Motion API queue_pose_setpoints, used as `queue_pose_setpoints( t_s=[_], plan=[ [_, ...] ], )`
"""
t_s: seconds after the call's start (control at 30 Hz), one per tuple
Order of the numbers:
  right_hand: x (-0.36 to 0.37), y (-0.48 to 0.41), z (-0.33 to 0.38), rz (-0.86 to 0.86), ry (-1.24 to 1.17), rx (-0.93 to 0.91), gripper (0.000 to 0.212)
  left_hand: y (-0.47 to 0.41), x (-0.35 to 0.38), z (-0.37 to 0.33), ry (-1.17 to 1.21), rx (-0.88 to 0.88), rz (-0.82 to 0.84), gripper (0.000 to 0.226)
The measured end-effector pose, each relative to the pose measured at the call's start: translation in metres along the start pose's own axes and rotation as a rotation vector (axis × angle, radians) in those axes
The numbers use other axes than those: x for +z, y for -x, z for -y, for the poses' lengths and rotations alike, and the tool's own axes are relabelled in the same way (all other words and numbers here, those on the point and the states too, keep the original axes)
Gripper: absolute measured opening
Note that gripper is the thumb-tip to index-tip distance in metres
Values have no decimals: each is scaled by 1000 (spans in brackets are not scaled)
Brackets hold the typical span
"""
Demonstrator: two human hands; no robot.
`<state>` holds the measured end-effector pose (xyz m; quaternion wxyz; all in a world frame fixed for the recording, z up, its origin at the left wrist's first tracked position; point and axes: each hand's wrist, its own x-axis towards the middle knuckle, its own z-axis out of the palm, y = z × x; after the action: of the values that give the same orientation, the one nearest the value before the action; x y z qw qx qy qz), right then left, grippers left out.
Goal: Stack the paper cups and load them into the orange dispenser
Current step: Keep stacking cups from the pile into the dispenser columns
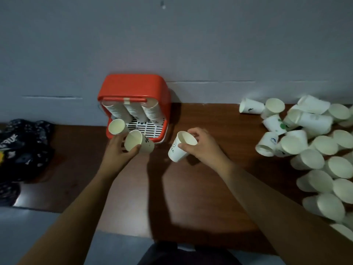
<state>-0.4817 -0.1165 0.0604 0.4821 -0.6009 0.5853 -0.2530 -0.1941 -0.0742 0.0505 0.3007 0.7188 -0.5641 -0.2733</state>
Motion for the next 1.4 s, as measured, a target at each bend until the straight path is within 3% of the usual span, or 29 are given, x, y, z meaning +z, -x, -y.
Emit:
queue_pose_setpoints(
  t_s=[0.07, 0.33, 0.53, 0.73, 0.83, 1.03, 1.23, 1.33, 1.4],
  plan=[
    [25, -13, 26, 6, 66, -26, 57, -9, -30, 22, -41, -17, -30, 55],
    [113, -64, 91, -57, 172, -92, 70, -67, -100, 80, -49, 39, -76, 63],
    [145, -84, 101, -197, 177, -30, 64, -118, -90, 96, -40, 94, 37, 66],
    [160, -94, 103, -347, 162, -4, 54, -151, -69, 131, -228, 88, 237, 79],
    [173, -104, 108, -364, 190, -15, 60, -161, -59, 151, -325, 87, 326, 80],
    [218, -134, 119, -278, 247, -177, 69, -162, -62, 169, -229, 106, 351, 86],
    [259, -152, 98, -106, 492, -253, 70, -147, -72, 174, 232, -7, 189, 36],
    [266, -159, 88, 40, 495, -212, 78, -145, -73, 176, 282, -20, 230, 48],
    [265, -163, 81, 65, 452, -180, 73, -146, -73, 179, 214, 68, 299, 57]
  ],
)
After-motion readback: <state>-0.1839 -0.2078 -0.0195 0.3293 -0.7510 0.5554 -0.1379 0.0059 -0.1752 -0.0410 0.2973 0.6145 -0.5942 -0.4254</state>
